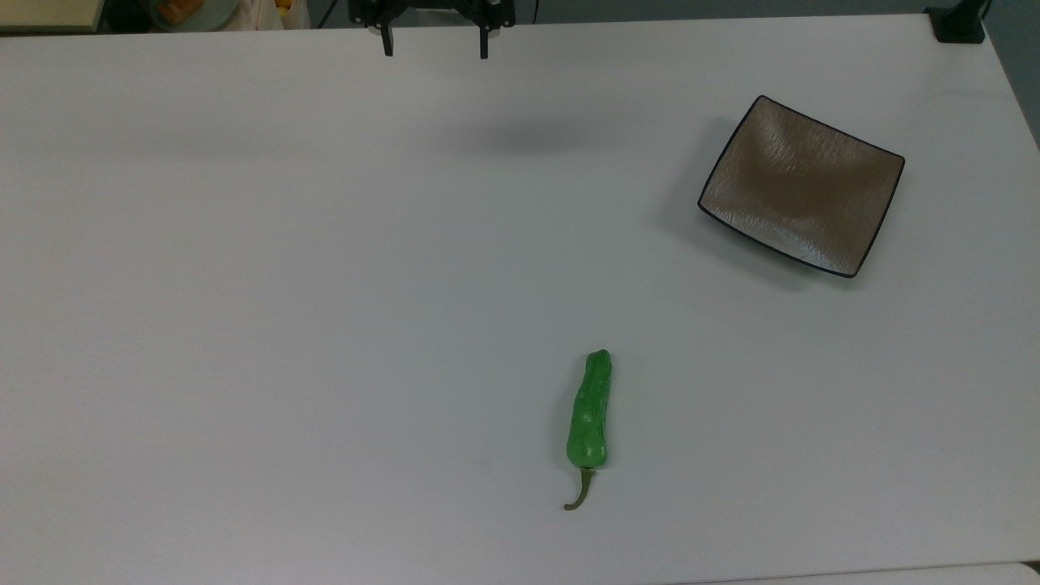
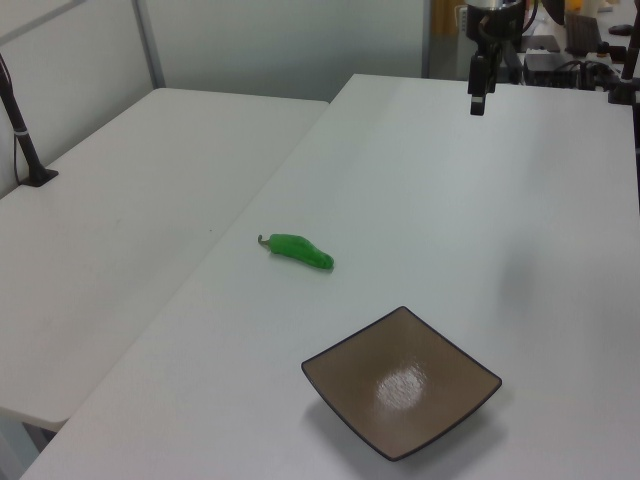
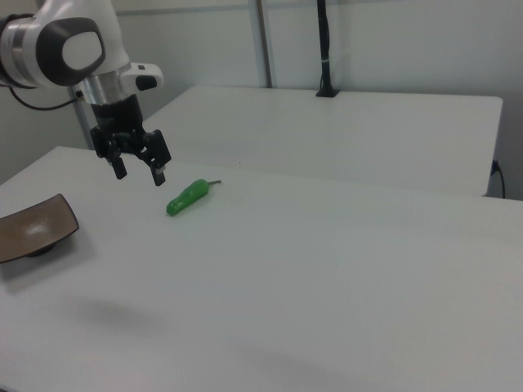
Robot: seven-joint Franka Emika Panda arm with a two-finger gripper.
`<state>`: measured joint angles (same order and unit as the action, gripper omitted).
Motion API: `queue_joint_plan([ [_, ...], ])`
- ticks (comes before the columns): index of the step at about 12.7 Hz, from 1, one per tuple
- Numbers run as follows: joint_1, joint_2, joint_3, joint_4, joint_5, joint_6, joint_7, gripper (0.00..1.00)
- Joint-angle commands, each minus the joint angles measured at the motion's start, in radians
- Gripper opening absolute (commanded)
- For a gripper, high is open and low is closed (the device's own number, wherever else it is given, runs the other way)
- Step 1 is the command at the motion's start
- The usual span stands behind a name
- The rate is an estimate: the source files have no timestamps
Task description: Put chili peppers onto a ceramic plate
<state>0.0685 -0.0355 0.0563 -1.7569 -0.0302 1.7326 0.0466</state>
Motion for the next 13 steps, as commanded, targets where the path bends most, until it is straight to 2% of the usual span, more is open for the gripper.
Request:
queue_joint_plan([
  [1,-0.006,0.015,0.014,0.014,-0.011,0.001,0.018,1.00],
  [7,-0.004,0.019,0.014,0.014,-0.008,0.011,0.019,1.00],
  [13,0.014,0.058,0.017,0.016,-0.001,0.200,0.116,1.00],
])
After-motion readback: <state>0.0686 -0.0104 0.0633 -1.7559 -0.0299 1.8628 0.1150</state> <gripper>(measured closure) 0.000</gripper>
